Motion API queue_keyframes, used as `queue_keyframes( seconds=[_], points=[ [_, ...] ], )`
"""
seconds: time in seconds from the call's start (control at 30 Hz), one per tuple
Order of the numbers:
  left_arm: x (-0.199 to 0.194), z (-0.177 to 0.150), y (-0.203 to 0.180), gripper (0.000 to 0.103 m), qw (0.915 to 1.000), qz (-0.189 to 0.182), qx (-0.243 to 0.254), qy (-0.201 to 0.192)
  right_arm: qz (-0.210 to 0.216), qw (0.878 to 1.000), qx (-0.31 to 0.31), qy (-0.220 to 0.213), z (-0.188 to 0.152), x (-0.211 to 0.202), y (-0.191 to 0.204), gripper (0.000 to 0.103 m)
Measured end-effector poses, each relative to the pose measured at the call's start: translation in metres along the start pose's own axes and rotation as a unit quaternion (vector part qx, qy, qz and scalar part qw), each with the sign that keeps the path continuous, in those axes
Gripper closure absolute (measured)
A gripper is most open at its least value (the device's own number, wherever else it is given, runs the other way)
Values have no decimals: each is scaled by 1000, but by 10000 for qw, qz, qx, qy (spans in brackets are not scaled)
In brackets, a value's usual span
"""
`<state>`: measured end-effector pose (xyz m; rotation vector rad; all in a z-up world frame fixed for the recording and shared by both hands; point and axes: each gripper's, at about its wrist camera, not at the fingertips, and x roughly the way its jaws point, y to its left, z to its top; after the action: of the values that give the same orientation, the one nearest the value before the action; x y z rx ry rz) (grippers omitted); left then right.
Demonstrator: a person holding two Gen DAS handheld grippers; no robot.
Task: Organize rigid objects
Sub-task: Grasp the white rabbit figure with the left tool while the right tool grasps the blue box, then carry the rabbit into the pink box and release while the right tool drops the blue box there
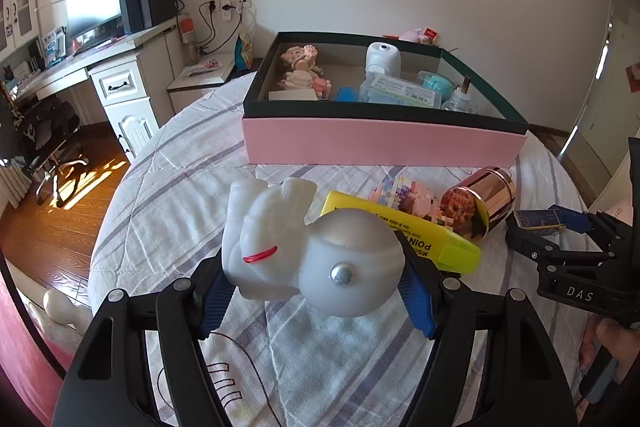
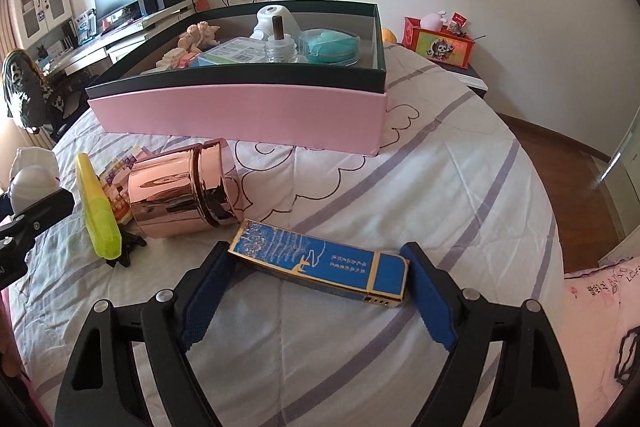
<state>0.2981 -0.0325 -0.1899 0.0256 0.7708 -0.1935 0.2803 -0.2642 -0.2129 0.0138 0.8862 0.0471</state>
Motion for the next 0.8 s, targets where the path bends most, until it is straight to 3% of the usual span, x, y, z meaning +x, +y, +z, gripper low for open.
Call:
queue_keyframes(
  seconds=[0.2,0.4,0.5,0.6,0.8],
  points=[
    [-8,27,-8,30,9992,-314,128,-205,161,9991,60,-397,8,-28,-2,18],
    [6,79,-28,30,9973,-425,445,-412,143,9962,-159,-841,51,-39,0,18],
    [29,106,-35,30,9967,-546,518,-312,67,9949,-203,-985,76,-32,-1,18],
    [58,123,-39,30,9975,-400,571,-120,-110,9933,-249,-1119,100,-20,-4,18],
    [103,138,-33,30,9983,-278,456,212,-315,9944,-301,-964,131,21,-8,18]
  ],
)
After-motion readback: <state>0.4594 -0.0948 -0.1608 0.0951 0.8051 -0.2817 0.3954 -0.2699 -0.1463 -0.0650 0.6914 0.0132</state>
